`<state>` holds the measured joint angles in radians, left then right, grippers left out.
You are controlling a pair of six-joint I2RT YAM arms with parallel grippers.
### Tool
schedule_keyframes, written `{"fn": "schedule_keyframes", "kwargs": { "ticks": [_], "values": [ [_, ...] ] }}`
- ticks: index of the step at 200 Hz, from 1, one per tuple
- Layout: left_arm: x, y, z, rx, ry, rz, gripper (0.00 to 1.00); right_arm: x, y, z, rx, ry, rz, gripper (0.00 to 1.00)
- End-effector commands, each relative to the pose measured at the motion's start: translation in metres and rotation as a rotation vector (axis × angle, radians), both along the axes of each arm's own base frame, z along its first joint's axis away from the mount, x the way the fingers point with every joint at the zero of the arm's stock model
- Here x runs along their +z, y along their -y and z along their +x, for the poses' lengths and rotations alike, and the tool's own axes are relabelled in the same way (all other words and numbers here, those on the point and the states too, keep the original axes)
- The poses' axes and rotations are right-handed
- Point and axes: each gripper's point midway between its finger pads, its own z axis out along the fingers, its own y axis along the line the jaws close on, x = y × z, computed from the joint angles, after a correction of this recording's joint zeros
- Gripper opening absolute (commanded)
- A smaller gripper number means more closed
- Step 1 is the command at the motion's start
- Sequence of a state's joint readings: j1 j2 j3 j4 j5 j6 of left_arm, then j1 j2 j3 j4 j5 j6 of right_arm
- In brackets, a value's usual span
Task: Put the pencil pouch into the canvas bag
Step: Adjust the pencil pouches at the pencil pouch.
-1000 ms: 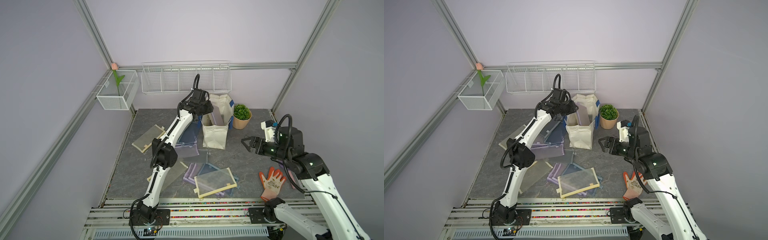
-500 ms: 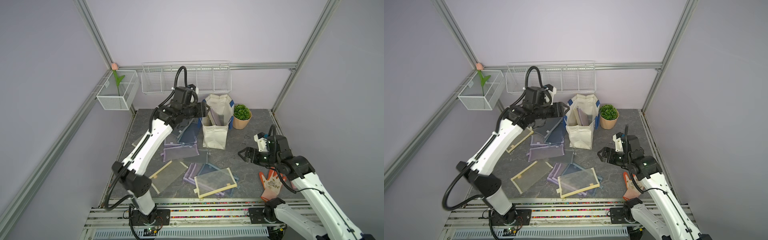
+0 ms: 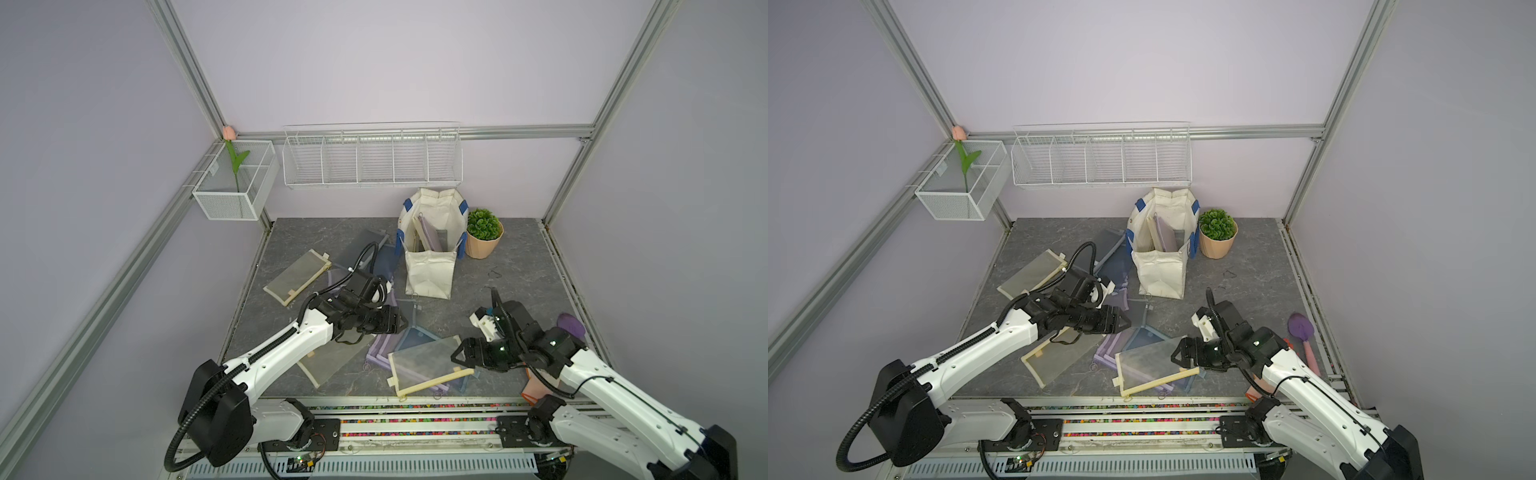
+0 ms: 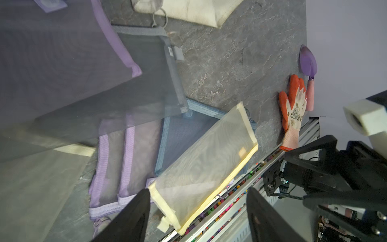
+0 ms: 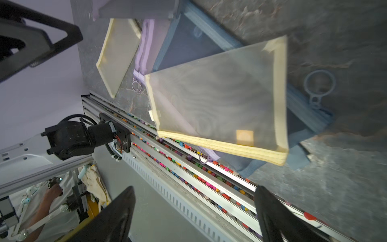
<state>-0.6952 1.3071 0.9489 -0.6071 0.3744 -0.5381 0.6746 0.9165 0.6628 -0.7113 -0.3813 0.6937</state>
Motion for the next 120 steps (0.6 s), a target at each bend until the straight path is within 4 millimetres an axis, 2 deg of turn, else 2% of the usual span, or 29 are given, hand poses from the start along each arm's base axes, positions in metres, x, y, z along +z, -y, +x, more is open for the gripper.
{"fn": "schedule_keyframes", "kwargs": {
  "ticks": [1,34,49,77,120],
  "values": [
    [-0.008,0.01,-0.002,-0.001,-0.034,-0.048,0.72,-0.01,-0.028,0.005,0.003,0.0,0.046,0.91],
    [-0.047,0.005,-0.016,0.018,-0.155,-0.011,0.7,-0.048,-0.064,0.017,0.06,-0.022,-0.005,0.95],
    [-0.057,-0.001,-0.018,0.035,-0.159,0.012,0.7,-0.065,-0.072,0.023,0.057,-0.035,-0.018,0.96],
    [-0.068,-0.002,-0.017,0.052,-0.169,0.025,0.7,-0.092,-0.073,0.033,0.02,-0.053,-0.056,0.97],
    [-0.088,0.006,-0.01,0.064,-0.196,0.021,0.69,-0.101,-0.067,0.049,-0.002,-0.045,-0.088,0.98]
  ]
}}
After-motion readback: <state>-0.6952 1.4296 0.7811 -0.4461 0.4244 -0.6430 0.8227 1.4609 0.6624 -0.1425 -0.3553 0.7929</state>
